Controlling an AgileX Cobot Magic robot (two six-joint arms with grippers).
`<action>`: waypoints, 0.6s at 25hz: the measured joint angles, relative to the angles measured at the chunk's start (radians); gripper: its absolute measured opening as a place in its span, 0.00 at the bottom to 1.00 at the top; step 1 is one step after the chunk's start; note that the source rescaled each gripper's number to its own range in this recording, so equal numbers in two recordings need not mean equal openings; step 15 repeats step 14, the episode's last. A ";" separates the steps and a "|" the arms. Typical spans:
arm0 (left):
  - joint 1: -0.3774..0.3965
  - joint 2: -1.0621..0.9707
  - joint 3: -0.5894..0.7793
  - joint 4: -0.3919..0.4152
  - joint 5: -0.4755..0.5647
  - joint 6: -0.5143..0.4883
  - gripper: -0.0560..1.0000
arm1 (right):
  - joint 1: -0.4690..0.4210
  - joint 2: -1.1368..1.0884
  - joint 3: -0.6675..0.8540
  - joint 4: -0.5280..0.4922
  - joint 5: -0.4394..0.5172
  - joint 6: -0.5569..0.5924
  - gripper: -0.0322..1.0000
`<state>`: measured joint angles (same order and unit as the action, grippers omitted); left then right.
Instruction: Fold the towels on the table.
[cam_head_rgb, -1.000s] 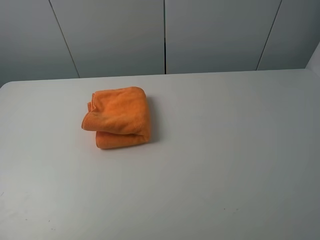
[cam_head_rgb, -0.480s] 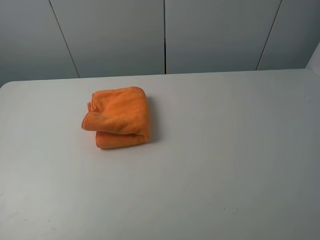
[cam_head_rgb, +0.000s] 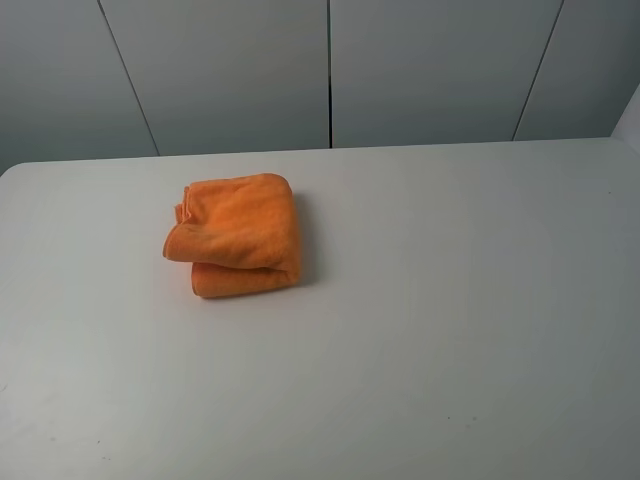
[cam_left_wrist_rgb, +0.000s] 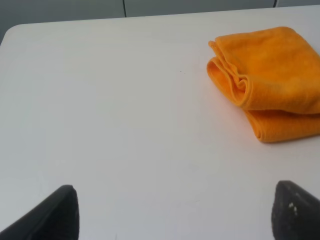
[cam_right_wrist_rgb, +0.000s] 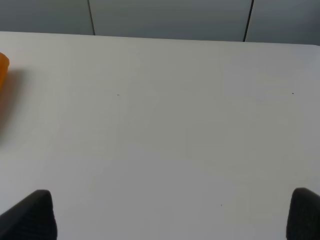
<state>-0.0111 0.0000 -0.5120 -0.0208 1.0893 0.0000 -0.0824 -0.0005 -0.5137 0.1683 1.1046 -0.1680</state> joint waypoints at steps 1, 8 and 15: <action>0.000 0.000 0.000 0.000 0.000 0.000 1.00 | 0.000 0.000 0.000 0.000 0.000 0.000 1.00; 0.000 0.000 0.000 0.000 0.000 0.006 1.00 | 0.000 0.000 0.000 0.000 0.000 0.000 1.00; 0.000 0.000 0.000 0.000 0.000 0.006 1.00 | 0.000 0.000 0.000 0.000 0.000 0.000 1.00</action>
